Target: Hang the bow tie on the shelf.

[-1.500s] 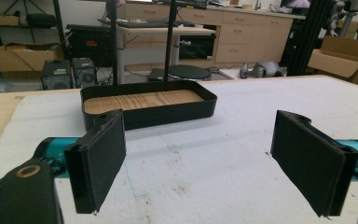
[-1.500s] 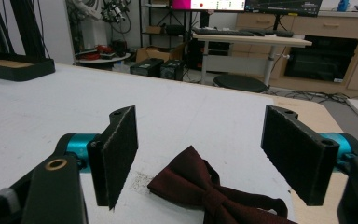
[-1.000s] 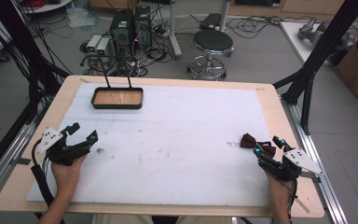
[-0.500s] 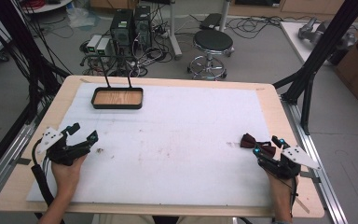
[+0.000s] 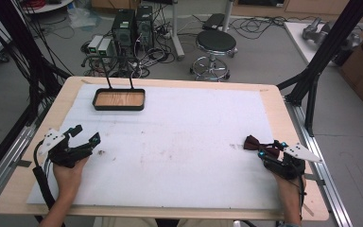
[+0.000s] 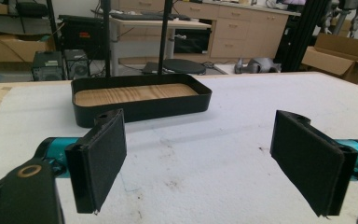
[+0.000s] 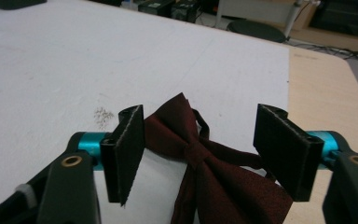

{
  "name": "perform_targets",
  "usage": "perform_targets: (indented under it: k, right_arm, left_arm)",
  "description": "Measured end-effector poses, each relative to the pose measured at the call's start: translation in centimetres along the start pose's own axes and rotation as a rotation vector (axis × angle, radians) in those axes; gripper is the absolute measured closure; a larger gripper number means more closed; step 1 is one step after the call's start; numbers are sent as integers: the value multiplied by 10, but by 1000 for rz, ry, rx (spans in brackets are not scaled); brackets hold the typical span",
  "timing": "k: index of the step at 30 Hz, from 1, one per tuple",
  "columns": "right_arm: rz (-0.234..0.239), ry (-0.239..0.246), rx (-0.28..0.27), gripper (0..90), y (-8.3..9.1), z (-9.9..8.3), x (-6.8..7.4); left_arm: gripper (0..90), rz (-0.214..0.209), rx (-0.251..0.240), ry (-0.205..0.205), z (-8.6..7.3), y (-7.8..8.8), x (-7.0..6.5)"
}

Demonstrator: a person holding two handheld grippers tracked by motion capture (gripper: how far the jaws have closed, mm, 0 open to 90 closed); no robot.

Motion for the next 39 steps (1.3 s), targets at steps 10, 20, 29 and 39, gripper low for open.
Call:
perform_targets:
  k: [10,20,29,39]
  right_arm:
    - [22,45,95,456,-11,-7,-4]
    - [33,130,205,568,-25,-11,-1]
    - [39,140,228,758,-28,-11,-2]
    - [67,38,150,772,-24,6,1]
  left_arm:
    - [188,-1,4,7,-1,-2,0]
    - [198,10,6,17,-2,-3,1]
    - [198,14,8,25,-4,-5,1]
    - [197,27,16,26,-6,-7,1]
Point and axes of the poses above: each handheld gripper's, and its own axes: y roughly backward along the jaws, z roughly out of its top, x roughly to its left, the point moved 2 cm from there along -y, roughly forward along the jaws, and after that the axes turned 15 degrees about -x, right-handed, at the moved point
